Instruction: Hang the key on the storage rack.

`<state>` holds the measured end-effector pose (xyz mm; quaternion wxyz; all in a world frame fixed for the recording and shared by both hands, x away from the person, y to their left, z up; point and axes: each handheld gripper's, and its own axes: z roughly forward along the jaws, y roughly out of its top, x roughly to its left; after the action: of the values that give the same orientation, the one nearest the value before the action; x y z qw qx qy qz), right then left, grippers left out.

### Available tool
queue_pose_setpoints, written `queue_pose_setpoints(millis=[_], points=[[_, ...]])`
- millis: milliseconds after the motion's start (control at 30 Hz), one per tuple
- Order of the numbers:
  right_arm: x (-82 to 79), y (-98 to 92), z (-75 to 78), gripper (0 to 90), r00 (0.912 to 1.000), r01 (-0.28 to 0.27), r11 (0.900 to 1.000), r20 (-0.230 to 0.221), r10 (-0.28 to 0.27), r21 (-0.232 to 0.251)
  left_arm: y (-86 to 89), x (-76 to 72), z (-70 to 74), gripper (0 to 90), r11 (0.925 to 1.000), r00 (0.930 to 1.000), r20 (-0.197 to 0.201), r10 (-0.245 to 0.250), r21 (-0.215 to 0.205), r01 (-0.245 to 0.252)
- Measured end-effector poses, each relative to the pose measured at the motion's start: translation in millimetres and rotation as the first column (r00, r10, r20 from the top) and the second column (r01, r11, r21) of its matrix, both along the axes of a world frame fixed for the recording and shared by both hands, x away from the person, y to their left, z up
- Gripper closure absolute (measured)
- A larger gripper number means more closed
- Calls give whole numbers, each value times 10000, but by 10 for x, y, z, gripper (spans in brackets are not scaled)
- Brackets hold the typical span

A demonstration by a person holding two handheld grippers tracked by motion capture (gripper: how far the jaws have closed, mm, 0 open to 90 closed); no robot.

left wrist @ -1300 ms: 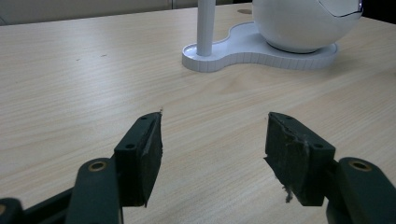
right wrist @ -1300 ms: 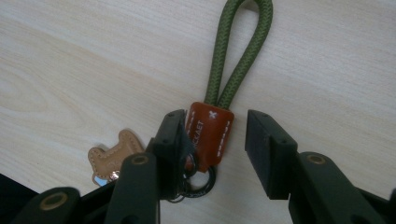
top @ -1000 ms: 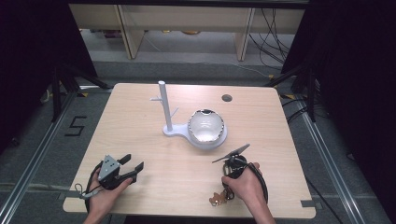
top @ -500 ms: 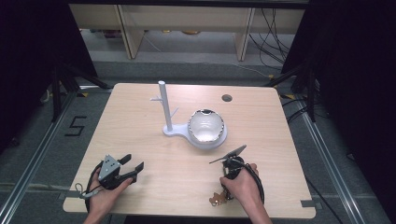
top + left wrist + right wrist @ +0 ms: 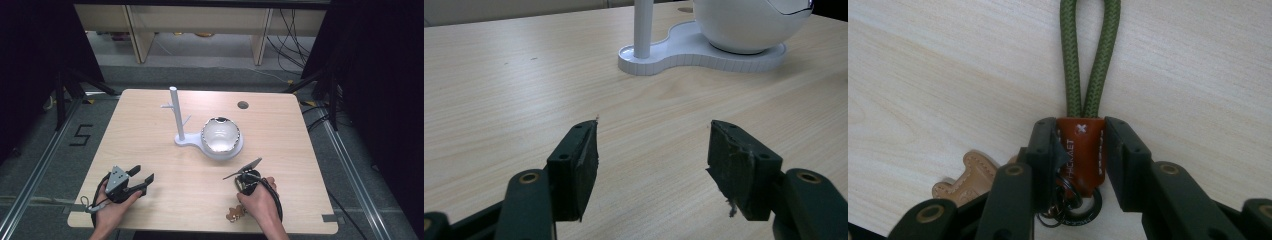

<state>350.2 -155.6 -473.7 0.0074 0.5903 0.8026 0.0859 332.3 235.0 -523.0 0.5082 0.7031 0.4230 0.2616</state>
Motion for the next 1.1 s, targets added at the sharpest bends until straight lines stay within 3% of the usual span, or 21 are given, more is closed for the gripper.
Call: queue_pose_setpoints(millis=[67, 200, 233, 267, 333, 400, 433, 567, 667, 700, 733, 833, 867, 900, 967, 1000, 1033, 1067, 1100], points=[[-6, -6, 5, 679, 10000, 12, 10000, 0, -12, -24, 2, -6, 5, 364, 10000, 10000, -31, 53, 44, -53], [-7, -46, 6, 679, 9994, -316, 9988, 149, 311, 386, 5, -5, 5, 364, 10000, 10000, -52, 58, 39, -58], [-21, -30, 16, 679, 9989, -292, 9996, 373, 290, 47, 3, -2, 2, 364, 10000, 10000, -29, 42, 7, -42], [-24, -40, 25, 679, 9983, -433, 9989, 408, 426, 183, 2, 1, 0, 364, 10000, 10000, -7, 7, -12, -7], [-53, -4, 34, 680, 9955, -213, 9998, 918, 213, -14, -1, 0, -1, 364, 10000, 10000, 43, -1, 13, 1], [-59, -7, 40, 680, 9940, -259, 9997, 1061, 263, -48, 0, -2, 0, 364, 10000, 10000, 43, 10, 15, -10], [-73, -22, 48, 680, 9876, -533, 9986, 1480, 532, -37, 1, -8, 6, 364, 9999, 10000, -30, 61, 88, -61], [-104, -14, 79, 681, 9843, -542, 9983, 1697, 496, 225, 0, -1, 0, 364, 10000, 10000, 9, 1, 22, -1], [-126, -29, 86, 682, 9768, -650, 9966, 2073, 531, 510, -1, 0, 0, 364, 10000, 10000, 10, 17, 3, -17], [-136, -53, 85, 682, 9696, -789, 9948, 2367, 617, 639, 0, -1, 0, 364, 10000, 10000, 2, 25, 2, -25], [-136, -53, 85, 682, 9696, -789, 9948, 2367, 617, 639, 0, -1, 0, 364, 10000, 10000, 2, 25, 2, -25], [-173, -112, 93, 683, 9544, -1171, 9859, 2880, 785, 1195, -2, -1, 0, 364, 10000, 10000, 30, 13, 33, -13], [-173, -112, 93, 683, 9544, -1171, 9859, 2880, 785, 1195, -1, -1, 1, 364, 10000, 10000, 14, 10, 55, -10], [-207, -145, 91, 683, 9441, -1363, 9792, 3191, 825, 1501, -2, -1, 1, 364, 10000, 10000, 18, 18, 42, -19], [-219, -160, 98, 683, 9424, -1357, 9768, 3257, 758, 1654, -1, -1, 1, 364, 10000, 10000, 9, 28, 31, -28], [-250, -207, 93, 683, 9392, -1551, 9650, 3343, 777, 2114, -1, -1, 0, 364, 10000, 10000, 6, 37, 24, -37], [-254, -227, 86, 683, 9355, -1666, 9611, 3433, 835, 2203, -1, -1, 1, 363, 10000, 10000, 1, 39, 29, -39], [-279, -231, 95, 683, 9312, -1606, 9644, 3563, 775, 2099, -2, -1, 1, 363, 10000, 10000, -2, 45, 35, -45], [-287, -252, 93, 683, 9322, -1707, 9600, 3521, 844, 2218, -3, -1, 1, 364, 10000, 10000, -2, 51, 37, -51]])
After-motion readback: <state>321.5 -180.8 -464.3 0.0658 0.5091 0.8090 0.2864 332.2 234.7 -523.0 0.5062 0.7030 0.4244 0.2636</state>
